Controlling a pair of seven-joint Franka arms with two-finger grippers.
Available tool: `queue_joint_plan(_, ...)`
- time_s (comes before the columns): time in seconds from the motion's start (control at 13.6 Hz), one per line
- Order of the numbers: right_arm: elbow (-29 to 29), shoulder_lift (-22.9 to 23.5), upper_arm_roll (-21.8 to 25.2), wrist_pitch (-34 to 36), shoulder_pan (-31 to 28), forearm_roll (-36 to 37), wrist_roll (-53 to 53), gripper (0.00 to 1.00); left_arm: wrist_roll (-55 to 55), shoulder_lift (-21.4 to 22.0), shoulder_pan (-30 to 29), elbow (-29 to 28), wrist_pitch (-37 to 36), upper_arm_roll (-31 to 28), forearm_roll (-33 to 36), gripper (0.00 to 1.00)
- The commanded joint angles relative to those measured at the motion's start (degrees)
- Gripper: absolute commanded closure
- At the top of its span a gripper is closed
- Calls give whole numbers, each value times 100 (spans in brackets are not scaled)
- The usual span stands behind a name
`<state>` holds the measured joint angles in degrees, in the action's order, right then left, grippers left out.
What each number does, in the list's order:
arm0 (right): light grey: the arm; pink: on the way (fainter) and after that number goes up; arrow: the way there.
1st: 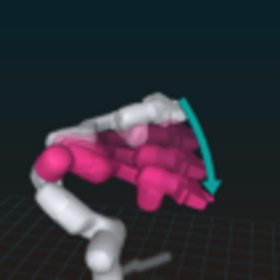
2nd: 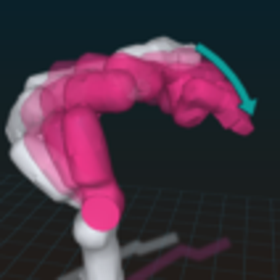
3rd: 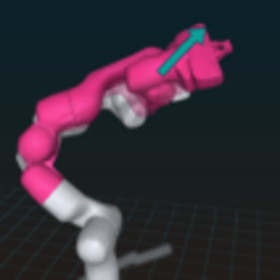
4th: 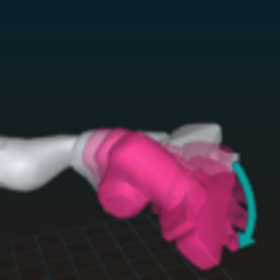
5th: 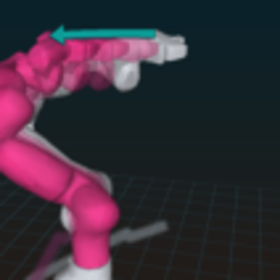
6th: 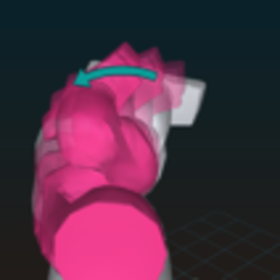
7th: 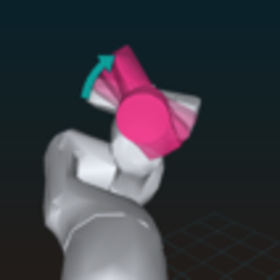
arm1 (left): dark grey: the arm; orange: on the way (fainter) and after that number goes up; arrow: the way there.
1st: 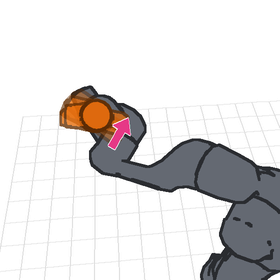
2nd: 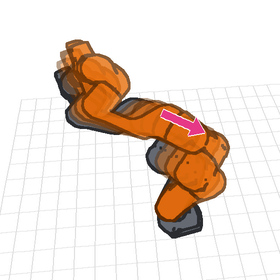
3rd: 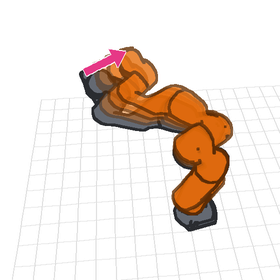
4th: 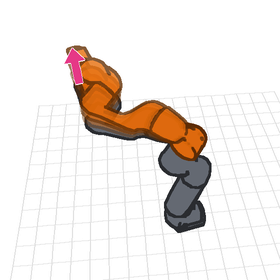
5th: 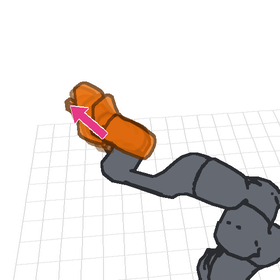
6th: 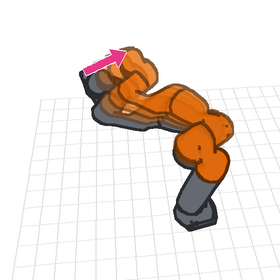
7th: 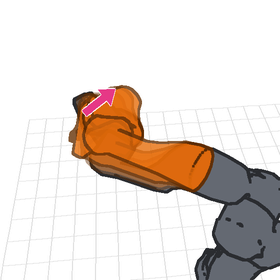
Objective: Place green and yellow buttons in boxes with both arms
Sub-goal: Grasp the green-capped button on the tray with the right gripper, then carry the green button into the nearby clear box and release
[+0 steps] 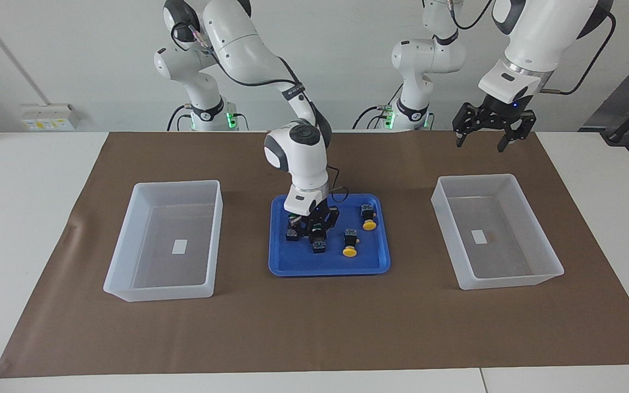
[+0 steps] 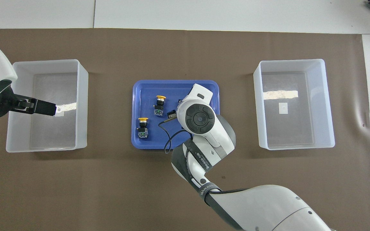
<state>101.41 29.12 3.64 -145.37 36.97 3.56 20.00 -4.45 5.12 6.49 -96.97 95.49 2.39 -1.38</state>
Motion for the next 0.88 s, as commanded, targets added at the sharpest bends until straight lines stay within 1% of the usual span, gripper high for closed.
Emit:
queue_joint_plan(0.0,-59,-46,-22,51,-31,39,274,100,-30,50,-42,-24,-66,33,94,0)
queue_joint_plan(0.15,-95,-607,22,716,-215,-31,365,100,-39,50,-42,-24,-66,33,94,0)
queue_joint_plan(0.22,-121,-958,31,1129,-434,-31,356,100,-30,59,-42,-24,-75,33,94,0)
queue_joint_plan(0.29,-174,-1205,31,1472,-706,-5,304,100,-39,50,-42,-24,-66,33,94,0)
queue_joint_plan(0.37,-244,-1338,31,1676,-961,56,129,100,-39,59,-42,-24,-75,33,94,0)
queue_joint_plan(0.59,-201,-1523,31,1897,-1909,57,-1318,100,-30,50,-42,-24,-66,33,94,0)
queue_joint_plan(0.81,44,-1515,23,1749,-2727,22,-2619,100,-39,50,-42,-24,-75,33,94,0)
